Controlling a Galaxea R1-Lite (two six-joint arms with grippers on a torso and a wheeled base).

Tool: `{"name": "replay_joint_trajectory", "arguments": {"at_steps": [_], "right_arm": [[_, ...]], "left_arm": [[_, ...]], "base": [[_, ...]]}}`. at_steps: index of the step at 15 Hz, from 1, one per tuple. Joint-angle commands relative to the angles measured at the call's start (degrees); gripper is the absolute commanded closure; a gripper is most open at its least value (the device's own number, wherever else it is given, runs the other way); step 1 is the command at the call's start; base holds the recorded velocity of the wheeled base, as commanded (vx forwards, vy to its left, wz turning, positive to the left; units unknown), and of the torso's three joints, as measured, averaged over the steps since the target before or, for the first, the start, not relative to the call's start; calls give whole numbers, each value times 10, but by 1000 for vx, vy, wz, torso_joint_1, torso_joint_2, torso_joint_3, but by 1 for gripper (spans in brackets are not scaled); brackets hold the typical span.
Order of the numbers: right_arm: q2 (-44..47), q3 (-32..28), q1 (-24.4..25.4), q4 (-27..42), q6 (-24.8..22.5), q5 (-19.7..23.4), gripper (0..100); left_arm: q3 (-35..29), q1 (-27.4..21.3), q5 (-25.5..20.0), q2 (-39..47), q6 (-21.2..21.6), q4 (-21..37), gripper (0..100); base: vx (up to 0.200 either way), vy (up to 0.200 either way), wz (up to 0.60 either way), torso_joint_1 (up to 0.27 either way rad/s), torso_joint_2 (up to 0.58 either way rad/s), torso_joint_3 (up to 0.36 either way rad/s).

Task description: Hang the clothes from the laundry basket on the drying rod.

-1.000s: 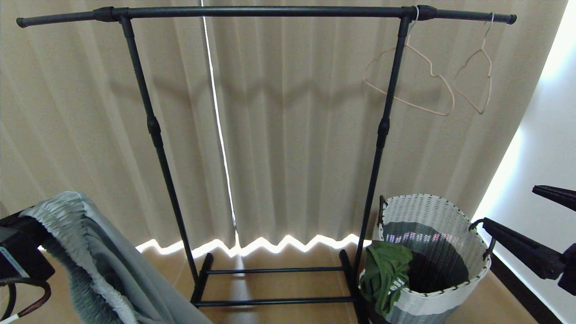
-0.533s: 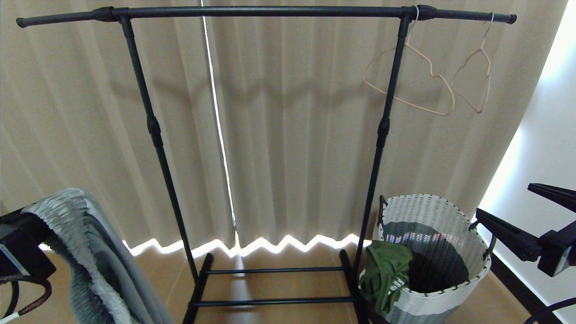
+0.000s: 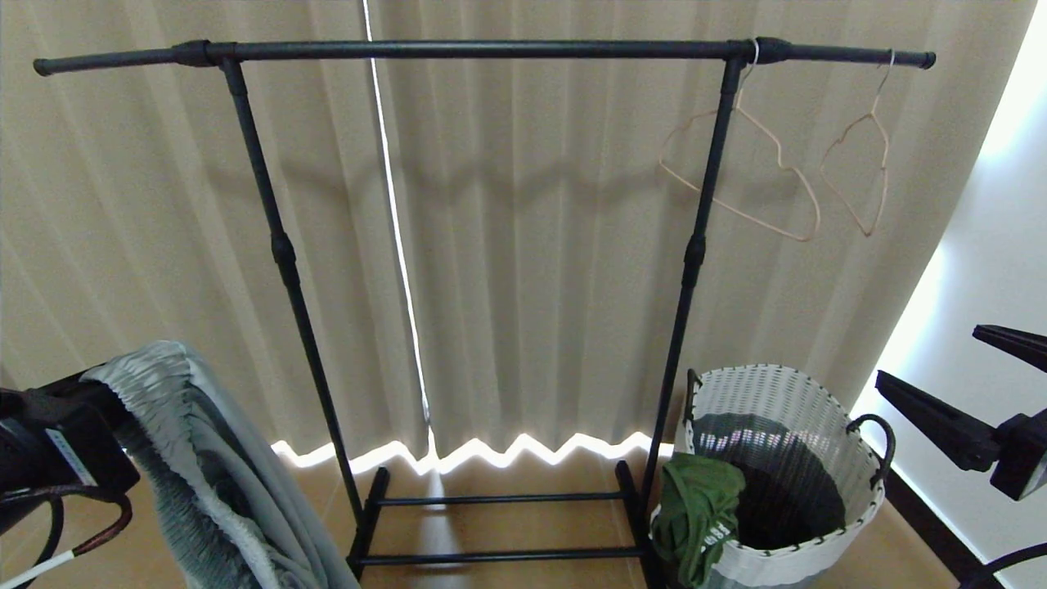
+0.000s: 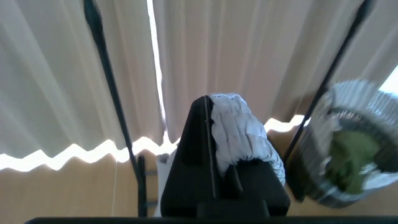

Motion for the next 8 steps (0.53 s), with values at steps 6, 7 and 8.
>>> {"name": "replay_joint_trajectory", "arguments": {"at_steps": [6,7,8], "right_arm": [[2,0,0,2,-1,0,0],[4,0,0,2,-1,0,0],[4,0,0,2,-2,1,0]], "left_arm": [[14,-1,0,-5,12,2,100],[16,-1,0,-9,19,2,100],[16,-1,0,-12,23,2,100]], "base": [[0,0,0,184,-502,-248],[0,0,0,305,-452,-256],[0,0,0,276,-476,-256]]}}
